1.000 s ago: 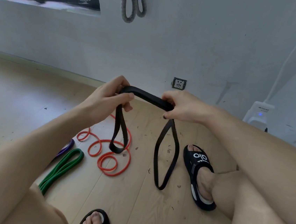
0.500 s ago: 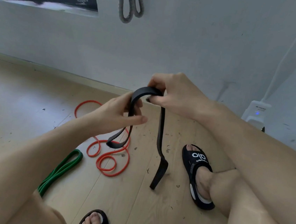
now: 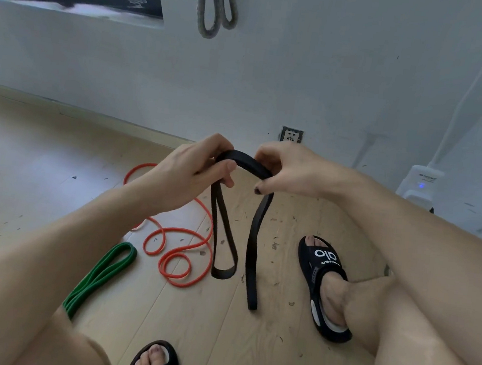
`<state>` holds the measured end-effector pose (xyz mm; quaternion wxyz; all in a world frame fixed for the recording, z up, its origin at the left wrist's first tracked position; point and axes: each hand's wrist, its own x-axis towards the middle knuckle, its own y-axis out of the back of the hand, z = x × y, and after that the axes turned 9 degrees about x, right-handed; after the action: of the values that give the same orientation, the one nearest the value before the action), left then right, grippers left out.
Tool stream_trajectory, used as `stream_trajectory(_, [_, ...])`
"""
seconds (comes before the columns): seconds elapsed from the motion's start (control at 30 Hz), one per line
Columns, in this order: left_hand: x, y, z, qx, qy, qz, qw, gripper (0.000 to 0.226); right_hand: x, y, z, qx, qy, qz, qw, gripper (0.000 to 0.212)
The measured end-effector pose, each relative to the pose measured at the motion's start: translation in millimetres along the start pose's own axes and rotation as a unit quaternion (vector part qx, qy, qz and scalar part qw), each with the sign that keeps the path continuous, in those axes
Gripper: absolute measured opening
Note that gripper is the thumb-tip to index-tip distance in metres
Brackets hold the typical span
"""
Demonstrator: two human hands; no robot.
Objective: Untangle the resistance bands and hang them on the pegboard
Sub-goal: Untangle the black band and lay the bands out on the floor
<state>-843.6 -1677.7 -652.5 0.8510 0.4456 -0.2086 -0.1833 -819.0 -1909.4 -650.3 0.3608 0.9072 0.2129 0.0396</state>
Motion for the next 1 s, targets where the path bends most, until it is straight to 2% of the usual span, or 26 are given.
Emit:
stream_trajectory(0.1, [-2,6,-2,-0.048,0.031,0.039,0.998,0.008,-1,0,15,-0.034,-0.037,-0.043,0.998,0.028])
stream_trajectory(0.2, [-5,16,-17,-0.071,0.075,0.048,0.994,0.007,-2,8,21,-0.031,-0.049,-0.013,0.998,0.026])
stream_trajectory(0.27, [-6,19,-33,0.006,0.098,-0.028,0.995,0.005,-4,17,16,0.022,-0.043,0.025,0.999,0.027])
stream_trajectory(0.37, [-9,3,-45,0.117,0.116,-0.22,0.961,0.004,-11,21,-1,0.099,-0.004,0.044,0.994,0.029])
stream_trajectory(0.43, [-9,-12,-45,0.097,0.099,-0.268,0.953,0.008,-15,17,-16,0.121,0.024,0.027,0.992,0.031])
stream_trajectory(0.47, [-9,-18,-43,0.076,0.087,-0.271,0.956,0.019,-15,14,-23,0.13,0.036,0.022,0.991,0.032])
stream_trajectory(0.53, [-8,-25,-33,0.033,0.068,-0.258,0.963,0.046,-16,10,-32,0.146,0.054,0.021,0.988,0.034])
stream_trajectory(0.6, [-6,-28,-19,-0.008,0.045,-0.205,0.978,0.061,-15,8,-36,0.155,0.064,0.028,0.985,0.034])
stream_trajectory(0.67, [-2,-28,-8,-0.059,0.03,-0.127,0.99,0.051,-13,7,-38,0.159,0.068,0.04,0.984,0.034])
stream_trajectory(0.77, [3,-22,0,-0.141,0.018,-0.028,0.989,0.031,-11,6,-37,0.146,0.066,0.057,0.985,0.033])
stream_trajectory(0.87, [5,-20,3,-0.153,0.013,-0.023,0.988,0.003,-10,7,-35,0.141,0.059,0.066,0.986,0.032])
stream_trajectory(1.0, [6,-18,4,-0.131,0.01,-0.028,0.991,0.003,-12,12,-31,0.129,0.046,0.067,0.988,0.03])
